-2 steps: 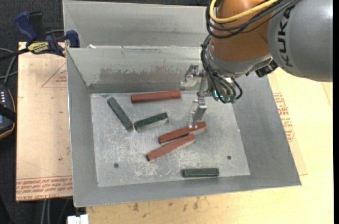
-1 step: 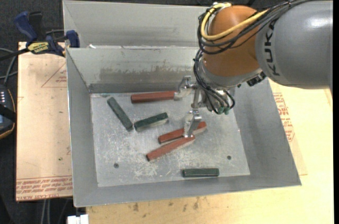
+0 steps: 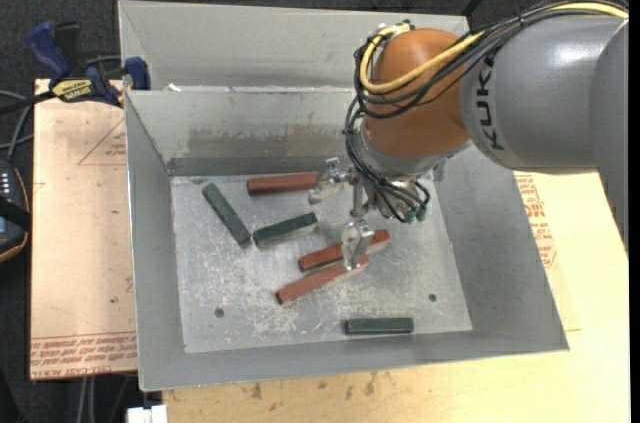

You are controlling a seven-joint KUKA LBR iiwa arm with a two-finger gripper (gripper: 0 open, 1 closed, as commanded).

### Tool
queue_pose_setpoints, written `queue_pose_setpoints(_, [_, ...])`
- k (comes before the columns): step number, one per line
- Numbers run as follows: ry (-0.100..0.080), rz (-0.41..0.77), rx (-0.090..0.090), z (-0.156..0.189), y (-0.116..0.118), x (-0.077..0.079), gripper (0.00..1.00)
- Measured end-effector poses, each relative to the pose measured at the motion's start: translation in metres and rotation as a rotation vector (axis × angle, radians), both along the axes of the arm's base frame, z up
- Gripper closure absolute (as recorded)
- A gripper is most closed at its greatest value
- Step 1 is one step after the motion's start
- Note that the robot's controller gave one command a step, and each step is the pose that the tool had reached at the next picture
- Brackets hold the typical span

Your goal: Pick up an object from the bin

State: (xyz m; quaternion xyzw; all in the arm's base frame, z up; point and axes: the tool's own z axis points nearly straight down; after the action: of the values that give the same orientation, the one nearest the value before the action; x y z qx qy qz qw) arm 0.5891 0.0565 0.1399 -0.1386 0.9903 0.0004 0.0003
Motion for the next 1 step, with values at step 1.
queue_pose_setpoints(1, [-0.024, 0.322, 0.003, -0.0608, -0.0104, -0.0189, 1.00])
